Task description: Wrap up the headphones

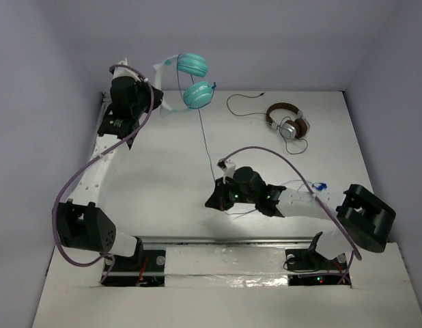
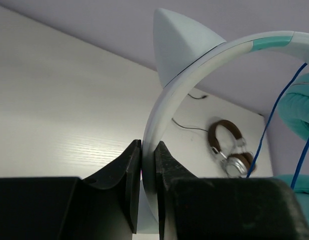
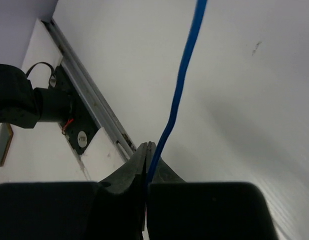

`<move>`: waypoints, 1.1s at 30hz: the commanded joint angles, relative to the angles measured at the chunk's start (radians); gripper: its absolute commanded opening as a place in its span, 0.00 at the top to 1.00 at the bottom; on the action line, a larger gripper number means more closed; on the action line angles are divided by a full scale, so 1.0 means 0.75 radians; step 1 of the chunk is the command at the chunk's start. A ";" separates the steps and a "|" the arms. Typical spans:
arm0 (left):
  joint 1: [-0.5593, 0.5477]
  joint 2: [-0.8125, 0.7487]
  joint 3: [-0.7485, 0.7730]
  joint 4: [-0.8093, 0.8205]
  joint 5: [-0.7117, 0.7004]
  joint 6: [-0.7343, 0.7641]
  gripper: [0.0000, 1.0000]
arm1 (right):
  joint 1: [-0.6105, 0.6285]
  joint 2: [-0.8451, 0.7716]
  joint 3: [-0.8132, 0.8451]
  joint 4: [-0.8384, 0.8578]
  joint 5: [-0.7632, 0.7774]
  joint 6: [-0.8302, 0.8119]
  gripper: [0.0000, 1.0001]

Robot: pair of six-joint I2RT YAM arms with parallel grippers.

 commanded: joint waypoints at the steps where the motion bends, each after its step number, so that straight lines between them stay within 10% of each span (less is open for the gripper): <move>1: -0.067 -0.074 -0.104 0.204 -0.268 -0.060 1.00 | 0.036 -0.089 0.159 -0.345 0.130 -0.054 1.00; 16: -0.467 0.018 -0.558 0.255 -0.688 0.032 1.00 | 0.155 -0.218 0.869 -1.243 0.486 -0.349 1.00; 33: -0.734 -0.122 -0.859 0.208 -0.492 0.081 1.00 | -0.015 -0.075 1.025 -1.273 0.892 -0.568 1.00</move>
